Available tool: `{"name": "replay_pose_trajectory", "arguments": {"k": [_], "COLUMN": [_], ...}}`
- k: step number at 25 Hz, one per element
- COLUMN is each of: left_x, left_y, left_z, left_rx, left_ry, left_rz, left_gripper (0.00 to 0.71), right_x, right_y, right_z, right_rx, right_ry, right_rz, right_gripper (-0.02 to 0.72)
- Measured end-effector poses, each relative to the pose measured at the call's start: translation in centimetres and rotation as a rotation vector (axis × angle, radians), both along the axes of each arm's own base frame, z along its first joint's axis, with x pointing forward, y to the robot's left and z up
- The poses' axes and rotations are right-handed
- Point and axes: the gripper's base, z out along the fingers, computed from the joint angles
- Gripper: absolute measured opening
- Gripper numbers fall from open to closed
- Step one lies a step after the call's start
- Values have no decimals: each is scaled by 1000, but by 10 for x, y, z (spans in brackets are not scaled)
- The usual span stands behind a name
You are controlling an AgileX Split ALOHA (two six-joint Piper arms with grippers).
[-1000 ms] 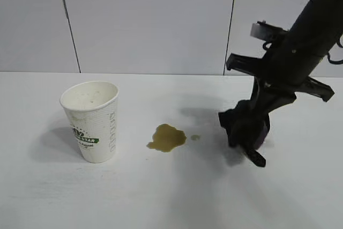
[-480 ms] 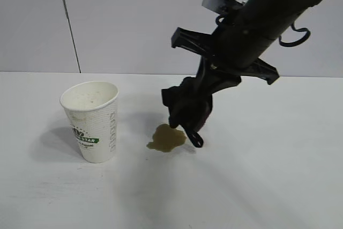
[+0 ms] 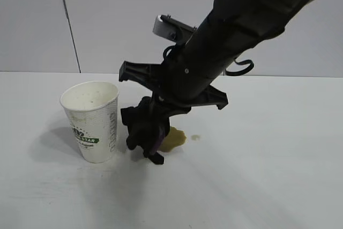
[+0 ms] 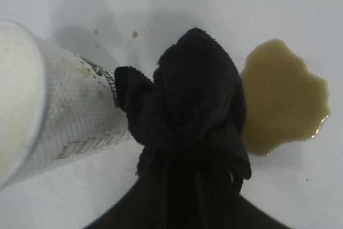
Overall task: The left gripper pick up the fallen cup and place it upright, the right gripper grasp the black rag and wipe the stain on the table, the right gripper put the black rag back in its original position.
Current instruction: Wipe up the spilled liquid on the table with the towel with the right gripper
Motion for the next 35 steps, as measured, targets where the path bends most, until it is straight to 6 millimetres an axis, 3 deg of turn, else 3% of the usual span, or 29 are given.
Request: {"name": "replay_pose_trajectory", "arguments": {"k": [5,14,22,35], "left_x": [0,0,0,0], "left_y": [0,0,0,0], "left_z": [0,0,0,0], "left_rx": [-2,-2,-2,-2], "left_ry": [0,0,0,0], "left_rz": [-1,-2,-2,-2], "left_gripper": [694,694,694,694], "right_x": [6,14,15,15], "right_y": [1,0,-7,-8], "right_z": [-12,-9,-32,-35], "right_rx": [-2,2,-36,-42], "right_ry": [-24,-132,-31,-22], "right_rz": [-30,-43,-56,-53], "right_gripper": [29,29,29,29]}}
